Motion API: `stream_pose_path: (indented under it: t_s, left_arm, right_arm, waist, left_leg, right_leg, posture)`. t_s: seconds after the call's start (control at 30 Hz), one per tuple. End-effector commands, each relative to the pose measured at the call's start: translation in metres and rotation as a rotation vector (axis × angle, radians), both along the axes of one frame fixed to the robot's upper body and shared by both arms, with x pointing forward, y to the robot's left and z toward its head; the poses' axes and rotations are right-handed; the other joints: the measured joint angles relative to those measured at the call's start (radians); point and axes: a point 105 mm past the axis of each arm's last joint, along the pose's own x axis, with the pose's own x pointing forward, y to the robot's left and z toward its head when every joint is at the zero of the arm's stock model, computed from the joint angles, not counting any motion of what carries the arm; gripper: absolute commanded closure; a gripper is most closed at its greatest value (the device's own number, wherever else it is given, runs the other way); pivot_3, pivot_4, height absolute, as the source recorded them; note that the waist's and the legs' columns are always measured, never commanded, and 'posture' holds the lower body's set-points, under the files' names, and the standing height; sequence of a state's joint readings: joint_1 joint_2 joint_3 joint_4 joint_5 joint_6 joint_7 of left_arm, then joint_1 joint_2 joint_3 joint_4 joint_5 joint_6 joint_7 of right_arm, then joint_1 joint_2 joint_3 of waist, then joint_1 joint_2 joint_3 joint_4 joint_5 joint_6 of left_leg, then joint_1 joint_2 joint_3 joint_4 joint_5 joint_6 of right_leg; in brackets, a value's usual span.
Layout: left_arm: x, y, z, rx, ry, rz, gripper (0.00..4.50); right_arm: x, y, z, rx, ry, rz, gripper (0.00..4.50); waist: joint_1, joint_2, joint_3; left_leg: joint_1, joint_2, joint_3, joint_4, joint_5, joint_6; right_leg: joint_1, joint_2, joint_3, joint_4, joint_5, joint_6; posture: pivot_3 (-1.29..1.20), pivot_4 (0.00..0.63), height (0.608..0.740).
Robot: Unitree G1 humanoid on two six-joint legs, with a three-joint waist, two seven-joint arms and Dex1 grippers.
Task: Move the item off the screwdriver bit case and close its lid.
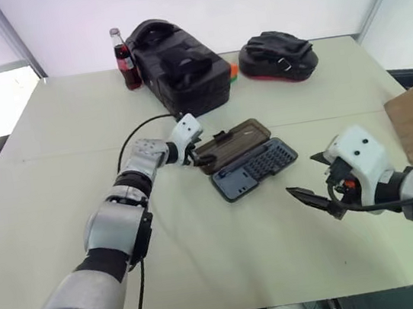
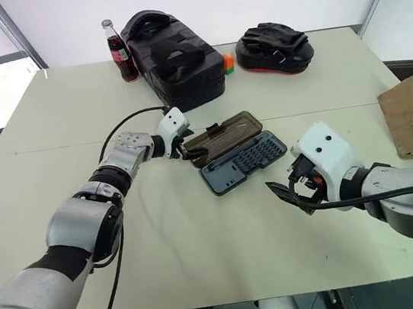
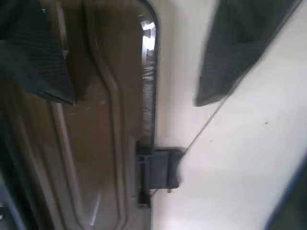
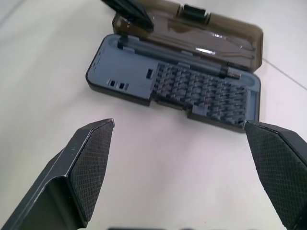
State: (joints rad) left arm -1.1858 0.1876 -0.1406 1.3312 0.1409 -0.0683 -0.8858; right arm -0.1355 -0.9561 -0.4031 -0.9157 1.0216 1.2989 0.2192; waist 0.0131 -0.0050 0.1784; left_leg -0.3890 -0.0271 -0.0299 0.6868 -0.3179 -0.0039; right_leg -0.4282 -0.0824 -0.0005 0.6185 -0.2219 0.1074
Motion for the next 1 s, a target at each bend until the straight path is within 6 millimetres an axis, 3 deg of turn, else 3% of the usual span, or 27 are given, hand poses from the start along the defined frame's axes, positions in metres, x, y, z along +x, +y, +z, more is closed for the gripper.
stream_pose_path:
  t_s: [0.03,0.13,0.17,0.2,0.47,0.63,0.77,1.0]
  left_arm:
    - [-0.004,0.006,-0.016,0.066,0.040,0.002,2.39]
    - [-0.004,0.007,-0.018,0.068,0.045,0.007,3.95]
    - [-0.005,0.008,-0.019,0.070,0.047,0.009,4.37]
    - [-0.005,0.009,-0.020,0.074,0.047,0.011,4.48]
    - [-0.005,0.008,-0.021,0.100,0.016,-0.008,4.48]
    - [-0.021,-0.006,-0.006,0.116,-0.132,-0.279,4.48]
    - [-0.035,0.004,-0.011,0.219,-0.168,-0.446,4.48]
    - [-0.040,0.019,-0.003,0.235,-0.193,-0.513,4.48]
  right_arm:
    - [0.001,-0.001,0.006,-0.008,-0.046,-0.005,0.00]
    - [0.000,-0.002,0.005,-0.013,-0.046,-0.013,0.00]
    - [0.000,-0.003,0.005,-0.015,-0.046,-0.016,0.00]
    - [0.000,-0.004,0.005,-0.016,-0.046,-0.019,0.00]
    - [0.001,-0.006,0.004,-0.017,-0.046,-0.030,0.00]
    - [0.001,-0.008,0.003,-0.021,-0.042,-0.034,0.00]
    - [0.001,-0.010,-0.002,-0.032,-0.030,-0.040,0.00]
    - [0.001,-0.012,-0.005,-0.025,-0.024,-0.041,0.00]
  waist:
    - [0.000,0.000,0.000]
    - [0.000,0.000,-0.001]
    - [0.000,-0.001,-0.001]
    - [0.001,-0.001,-0.001]
    - [0.001,-0.002,-0.002]
    - [0.001,-0.002,-0.002]
    - [0.001,-0.002,-0.002]
    - [-0.002,-0.002,-0.002]
  left_leg:
    - [0.000,0.000,0.000,0.000,0.000,0.000]
    - [0.001,0.000,0.000,0.000,0.000,0.000]
    - [0.001,0.000,0.000,0.000,0.000,0.000]
    - [0.001,0.000,0.000,0.000,0.000,0.000]
    - [0.001,0.000,0.000,0.000,0.000,0.000]
    - [0.001,0.000,0.000,0.000,0.000,0.000]
    - [0.000,0.000,0.000,0.000,0.000,0.000]
    - [0.001,0.001,0.000,0.000,0.000,0.000]
  right_leg:
    - [0.000,0.000,0.000,0.000,0.000,0.000]
    - [0.001,0.000,0.000,0.001,0.000,0.000]
    - [0.001,0.000,0.000,0.001,0.000,0.000]
    - [0.001,0.000,0.000,0.001,0.000,0.000]
    - [0.001,0.000,0.000,0.000,0.000,0.000]
    - [0.001,0.000,0.000,0.000,0.000,0.000]
    - [0.001,0.000,0.000,-0.001,0.000,0.000]
    - [0.001,0.001,0.000,0.000,0.000,0.000]
  posture:
    - [0.00,0.150,0.740]
    - [0.00,0.150,0.740]
    - [0.00,0.150,0.740]
    - [0.00,0.150,0.740]
    - [0.00,0.150,0.740]
    - [0.00,0.150,0.740]
    - [0.00,0.150,0.740]
    - [0.00,0.150,0.740]
